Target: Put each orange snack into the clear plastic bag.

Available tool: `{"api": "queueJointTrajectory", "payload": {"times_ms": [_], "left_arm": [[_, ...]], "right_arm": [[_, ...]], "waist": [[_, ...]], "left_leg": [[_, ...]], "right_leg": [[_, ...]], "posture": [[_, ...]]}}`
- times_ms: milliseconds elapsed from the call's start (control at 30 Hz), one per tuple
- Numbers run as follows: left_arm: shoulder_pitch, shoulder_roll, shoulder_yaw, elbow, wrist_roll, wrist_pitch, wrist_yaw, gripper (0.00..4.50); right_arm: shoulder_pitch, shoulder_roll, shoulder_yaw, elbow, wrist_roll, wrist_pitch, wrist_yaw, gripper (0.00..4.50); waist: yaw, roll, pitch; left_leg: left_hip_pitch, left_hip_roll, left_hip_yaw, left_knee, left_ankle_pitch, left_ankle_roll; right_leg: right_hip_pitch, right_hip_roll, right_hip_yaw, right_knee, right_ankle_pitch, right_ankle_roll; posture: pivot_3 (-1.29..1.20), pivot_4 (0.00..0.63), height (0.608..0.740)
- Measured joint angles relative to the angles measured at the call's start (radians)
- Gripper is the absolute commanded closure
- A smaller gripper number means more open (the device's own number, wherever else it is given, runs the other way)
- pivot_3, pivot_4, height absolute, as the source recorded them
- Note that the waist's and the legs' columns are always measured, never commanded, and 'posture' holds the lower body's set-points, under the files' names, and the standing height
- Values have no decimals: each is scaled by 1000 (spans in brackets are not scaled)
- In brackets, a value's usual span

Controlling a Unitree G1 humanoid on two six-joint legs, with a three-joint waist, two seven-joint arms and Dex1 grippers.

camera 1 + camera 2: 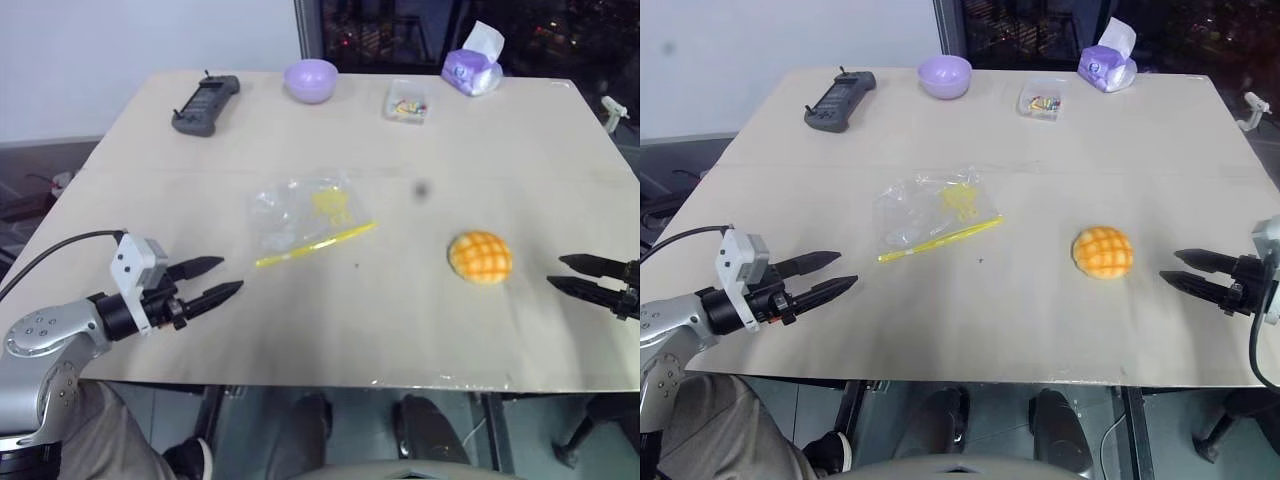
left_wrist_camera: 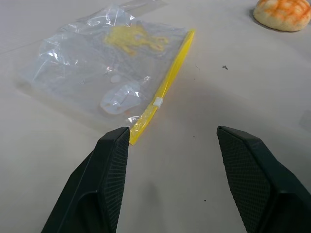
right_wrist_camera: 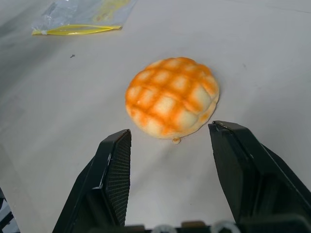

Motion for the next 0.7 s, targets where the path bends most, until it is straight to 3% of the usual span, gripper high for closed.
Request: {"api": "queueJointTrajectory", "payload": {"times_ms": [700], "left_arm": [[-13, 10, -8, 5, 2, -9, -23, 1465]], "right_arm": [[59, 7, -25, -114, 51, 48, -38, 1751]], "waist": [[1, 0, 0]], "left_leg": [[0, 0, 0, 0, 0, 0]], "right_leg": [[0, 0, 0, 0, 0, 0]], "posture": [[0, 150, 740]]}}
